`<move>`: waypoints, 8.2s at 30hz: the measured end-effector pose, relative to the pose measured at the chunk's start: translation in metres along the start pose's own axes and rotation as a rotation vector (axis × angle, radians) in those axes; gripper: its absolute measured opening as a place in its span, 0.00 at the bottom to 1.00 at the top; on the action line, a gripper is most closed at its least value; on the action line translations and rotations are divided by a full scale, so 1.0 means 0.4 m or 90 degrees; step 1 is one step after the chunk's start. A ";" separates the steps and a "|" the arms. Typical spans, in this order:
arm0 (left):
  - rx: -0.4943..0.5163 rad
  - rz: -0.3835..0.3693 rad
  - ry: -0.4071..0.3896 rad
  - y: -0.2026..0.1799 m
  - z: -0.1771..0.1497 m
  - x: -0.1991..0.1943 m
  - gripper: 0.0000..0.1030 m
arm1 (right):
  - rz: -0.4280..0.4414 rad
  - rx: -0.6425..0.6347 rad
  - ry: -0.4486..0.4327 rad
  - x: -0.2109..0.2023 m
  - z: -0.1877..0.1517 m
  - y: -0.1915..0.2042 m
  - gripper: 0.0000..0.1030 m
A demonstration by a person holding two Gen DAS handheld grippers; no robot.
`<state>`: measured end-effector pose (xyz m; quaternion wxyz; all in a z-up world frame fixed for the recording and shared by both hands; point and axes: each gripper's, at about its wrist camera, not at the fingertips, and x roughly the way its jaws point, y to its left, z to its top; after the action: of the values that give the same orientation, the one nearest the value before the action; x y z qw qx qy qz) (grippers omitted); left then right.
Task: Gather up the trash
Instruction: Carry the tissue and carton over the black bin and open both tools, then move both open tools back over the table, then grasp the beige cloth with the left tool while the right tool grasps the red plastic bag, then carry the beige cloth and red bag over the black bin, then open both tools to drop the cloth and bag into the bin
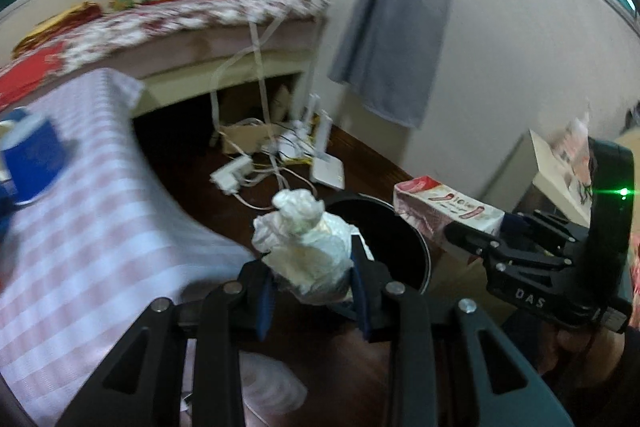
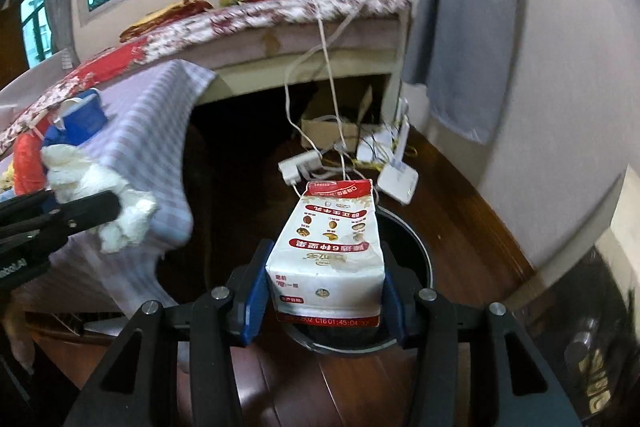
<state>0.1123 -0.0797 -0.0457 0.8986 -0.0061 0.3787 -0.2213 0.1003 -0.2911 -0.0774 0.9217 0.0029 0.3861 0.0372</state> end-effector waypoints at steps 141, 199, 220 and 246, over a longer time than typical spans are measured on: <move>-0.366 0.413 -0.128 0.781 -0.252 -0.478 0.30 | 0.368 -0.278 0.002 0.099 0.155 0.999 0.34; -0.020 0.120 -0.064 0.096 0.030 -0.149 0.29 | 0.065 0.009 -0.056 -0.031 0.120 0.053 0.32; 0.083 -0.005 0.083 -0.082 -0.005 0.146 0.29 | 0.015 0.009 0.068 0.135 -0.023 -0.149 0.33; 0.092 0.022 0.216 -0.050 -0.059 0.385 0.88 | -0.068 -0.119 0.194 0.378 -0.093 -0.162 0.95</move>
<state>0.1832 -0.1560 -0.1633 0.8236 0.1023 0.5081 -0.2304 0.1838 -0.3459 -0.2135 0.8493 -0.1090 0.5159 0.0243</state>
